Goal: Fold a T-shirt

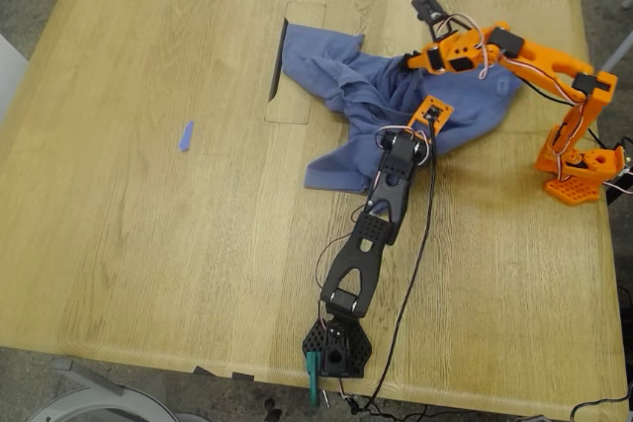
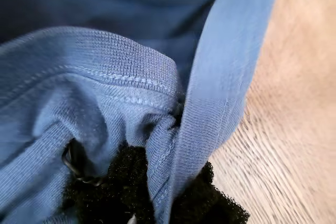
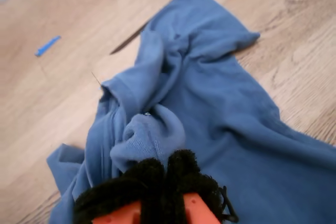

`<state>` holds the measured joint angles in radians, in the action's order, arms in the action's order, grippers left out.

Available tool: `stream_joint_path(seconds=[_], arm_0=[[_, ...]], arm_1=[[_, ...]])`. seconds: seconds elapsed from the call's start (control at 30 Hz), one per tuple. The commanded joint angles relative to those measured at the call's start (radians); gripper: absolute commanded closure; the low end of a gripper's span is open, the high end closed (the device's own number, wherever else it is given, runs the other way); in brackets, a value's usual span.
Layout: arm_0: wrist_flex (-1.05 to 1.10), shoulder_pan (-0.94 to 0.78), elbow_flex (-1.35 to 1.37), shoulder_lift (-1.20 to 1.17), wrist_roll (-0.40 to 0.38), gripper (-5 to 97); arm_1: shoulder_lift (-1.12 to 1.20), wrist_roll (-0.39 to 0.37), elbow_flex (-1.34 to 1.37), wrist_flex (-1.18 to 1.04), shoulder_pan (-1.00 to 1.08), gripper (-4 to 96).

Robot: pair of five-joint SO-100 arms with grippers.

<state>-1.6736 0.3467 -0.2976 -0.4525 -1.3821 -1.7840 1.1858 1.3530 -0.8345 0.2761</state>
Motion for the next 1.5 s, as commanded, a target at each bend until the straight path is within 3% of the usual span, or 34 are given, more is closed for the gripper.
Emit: stream_joint_path(seconds=[0.0,0.43,0.77,1.13,1.37,1.47], arm_0=[[-0.040,-0.052,-0.031,-0.318,0.012,92],[-0.095,-0.031,-0.012,-0.626,0.020,92],[-0.140,0.006,0.037,-0.723,0.023,92],[-0.130,0.020,0.038,-0.719,0.020,92],[-0.132,0.031,0.048,-0.716,0.018,92],[-0.132,0.037,0.054,-0.715,0.017,92]], arm_1=[[-0.123,0.008,-0.012,0.009,-0.008,88.9],[-0.433,0.043,0.210,0.341,-0.067,85.9],[-0.618,0.048,0.402,0.347,-0.086,86.4],[-0.615,0.058,0.443,0.457,-0.072,91.0],[-0.618,0.028,0.482,0.367,-0.067,91.0],[-0.609,0.002,0.503,0.325,-0.040,84.8]])
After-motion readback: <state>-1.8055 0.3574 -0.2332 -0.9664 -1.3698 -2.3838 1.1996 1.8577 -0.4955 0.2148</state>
